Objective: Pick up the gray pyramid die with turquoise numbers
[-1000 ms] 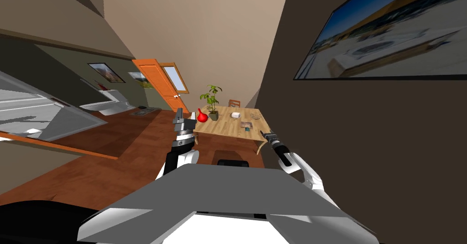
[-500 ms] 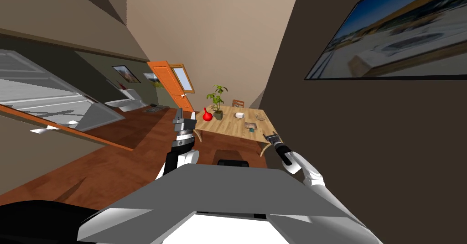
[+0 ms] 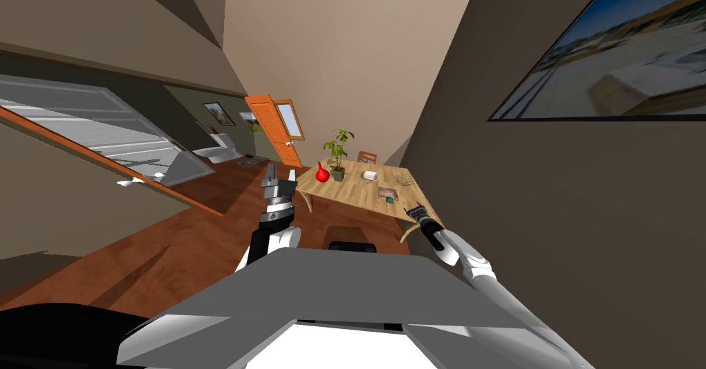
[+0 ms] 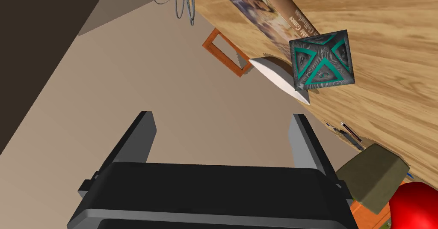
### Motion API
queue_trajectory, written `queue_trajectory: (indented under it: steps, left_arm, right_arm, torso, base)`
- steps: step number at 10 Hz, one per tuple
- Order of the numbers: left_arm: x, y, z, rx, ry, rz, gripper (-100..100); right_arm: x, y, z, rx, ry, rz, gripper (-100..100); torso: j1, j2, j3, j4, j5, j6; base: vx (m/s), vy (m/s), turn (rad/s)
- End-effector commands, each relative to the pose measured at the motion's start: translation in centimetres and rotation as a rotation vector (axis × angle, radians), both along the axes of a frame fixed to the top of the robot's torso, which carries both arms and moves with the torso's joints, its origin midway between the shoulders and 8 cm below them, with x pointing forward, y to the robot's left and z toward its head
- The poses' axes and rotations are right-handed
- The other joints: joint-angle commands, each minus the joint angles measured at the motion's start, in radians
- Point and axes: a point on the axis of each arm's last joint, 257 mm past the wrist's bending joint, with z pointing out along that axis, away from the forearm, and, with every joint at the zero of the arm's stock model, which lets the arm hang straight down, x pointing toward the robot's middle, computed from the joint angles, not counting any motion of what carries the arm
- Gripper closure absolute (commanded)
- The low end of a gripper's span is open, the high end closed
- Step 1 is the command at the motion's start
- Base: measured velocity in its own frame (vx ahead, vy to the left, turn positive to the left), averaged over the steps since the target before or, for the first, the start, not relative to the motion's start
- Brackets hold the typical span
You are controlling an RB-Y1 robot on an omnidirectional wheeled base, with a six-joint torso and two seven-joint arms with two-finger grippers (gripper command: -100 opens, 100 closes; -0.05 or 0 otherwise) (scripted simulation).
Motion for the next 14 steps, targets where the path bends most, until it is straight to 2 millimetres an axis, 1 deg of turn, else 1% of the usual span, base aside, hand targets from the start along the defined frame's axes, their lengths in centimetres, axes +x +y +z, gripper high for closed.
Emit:
queue_trajectory:
  steps: [1,3,4,8,11,12,13,14]
  left_arm:
    - [0.0,0.0,0.0,0.0,0.0,0.0,0]
    - [0.0,0.0,0.0,0.0,0.0,0.0,0]
    - [0.0,0.0,0.0,0.0,0.0,0.0,0]
    - [0.0,0.0,0.0,0.0,0.0,0.0,0]
    - [0.0,0.0,0.0,0.0,0.0,0.0,0]
    - [0.0,0.0,0.0,0.0,0.0,0.0,0]
    - [0.0,0.0,0.0,0.0,0.0,0.0,0]
    - [0.0,0.0,0.0,0.0,0.0,0.0,0]
  right_arm:
    - [-0.6,-1.7,-1.2,-0.093,0.049,0.014,-100]
    - [-1.1,-3.5,-2.5,-0.185,0.103,0.032,-100]
    - [-1.3,-3.8,-2.7,-0.186,0.109,0.028,-100]
    - [-2.8,-6.6,-5.2,-0.316,0.21,0.062,-100]
    - [-4.2,-7.7,-7.0,-0.368,0.272,0.085,-100]
    - [-5.0,-8.1,-8.0,-0.385,0.303,0.097,-100]
    - [-5.4,-8.1,-8.4,-0.388,0.314,0.101,-100]
    - [-5.3,-8.0,-8.1,-0.382,0.303,0.096,-100]
  torso:
    - [0.0,0.0,0.0,0.0,0.0,0.0]
    - [0.001,-0.002,-0.001,0.0,0.0,0.0]
    - [0.002,-0.002,-0.001,0.0,0.0,0.0]
    - [0.0,-0.001,-0.001,0.0,0.0,0.0]
    - [0.0,-0.003,-0.002,-0.001,0.0,0.0]
    - [-0.001,-0.001,-0.001,0.0,0.0,0.001]
    - [-0.001,-0.001,-0.001,0.0,0.0,0.001]
    - [-0.001,-0.001,-0.001,0.0,0.0,0.001]
  base:
    - [0.04,0.094,0.187]
    - [0.054,0.097,0.197]
    - [0.029,0.073,0.073]
    - [0.047,0.067,0.159]
    - [0.069,0.065,0.137]
    - [0.064,0.051,0.126]
    - [0.058,0.047,0.088]
    - [0.022,0.019,0.013]
